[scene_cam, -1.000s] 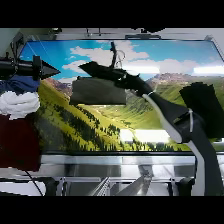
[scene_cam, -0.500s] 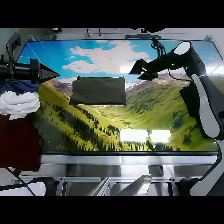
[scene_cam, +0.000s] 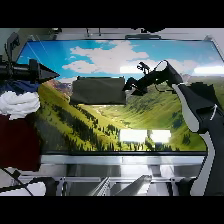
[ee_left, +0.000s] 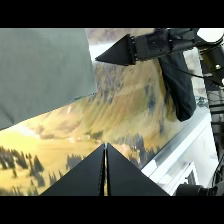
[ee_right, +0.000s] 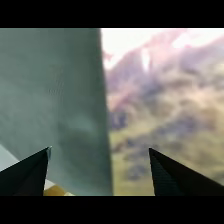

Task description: Fold the shirts.

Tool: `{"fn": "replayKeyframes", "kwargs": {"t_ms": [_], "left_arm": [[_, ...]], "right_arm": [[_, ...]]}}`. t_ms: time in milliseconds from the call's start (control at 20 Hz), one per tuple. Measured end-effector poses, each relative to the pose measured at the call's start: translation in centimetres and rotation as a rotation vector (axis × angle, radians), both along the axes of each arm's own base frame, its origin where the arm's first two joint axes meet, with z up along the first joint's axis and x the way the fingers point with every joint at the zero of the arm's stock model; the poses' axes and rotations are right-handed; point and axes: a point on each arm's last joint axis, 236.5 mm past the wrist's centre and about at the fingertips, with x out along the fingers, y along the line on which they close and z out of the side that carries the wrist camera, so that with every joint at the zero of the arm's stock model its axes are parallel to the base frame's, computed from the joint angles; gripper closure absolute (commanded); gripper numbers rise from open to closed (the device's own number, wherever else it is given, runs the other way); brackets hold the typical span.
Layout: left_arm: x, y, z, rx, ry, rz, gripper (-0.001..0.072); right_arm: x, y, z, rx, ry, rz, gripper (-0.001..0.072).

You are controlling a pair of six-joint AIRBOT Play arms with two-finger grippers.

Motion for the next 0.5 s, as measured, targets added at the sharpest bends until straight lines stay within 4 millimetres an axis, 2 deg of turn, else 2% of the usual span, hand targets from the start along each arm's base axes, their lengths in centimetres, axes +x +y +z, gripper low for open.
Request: {"fn": "replayKeyframes", "kwargs": {"t_ms": [50,100,150,250,300,350,400,450,500], "left_arm": [[0.0,0.0,0.0,0.000,-0.001,-0.001,0.0701],[0.0,0.0,0.0,0.001,-0.003,-0.001,0.0701],[0.0,0.0,0.0,0.001,-0.004,-0.002,0.0701],[0.0,0.0,0.0,0.004,-0.009,-0.003,0.0701],[0.1,0.0,0.0,0.004,-0.011,-0.003,0.0701],[0.0,0.0,0.0,0.006,-0.014,-0.005,0.0701],[0.1,0.0,0.0,0.007,-0.016,-0.006,0.0701],[0.0,0.0,0.0,0.008,-0.017,-0.007,0.0700],[0.0,0.0,0.0,0.010,-0.020,-0.009,0.0701]], "right_arm": [[-0.1,0.8,-0.3,0.007,-0.001,0.003,0.0021],[-0.1,1.4,-0.5,0.007,-0.008,0.007,0.0114],[0.0,2.0,-0.7,0.008,-0.024,0.008,0.0241],[0.2,3.0,-1.0,0.019,-0.041,0.005,0.0296],[0.4,3.4,-1.0,0.023,-0.053,0.001,0.0453],[0.5,3.7,-1.1,0.024,-0.060,-0.004,0.0495],[0.6,4.0,-1.1,0.030,-0.063,-0.008,0.0631],[0.8,4.3,-0.9,0.037,-0.070,-0.010,0.0698],[0.9,4.6,-0.7,0.045,-0.075,-0.014,0.0699]]}}
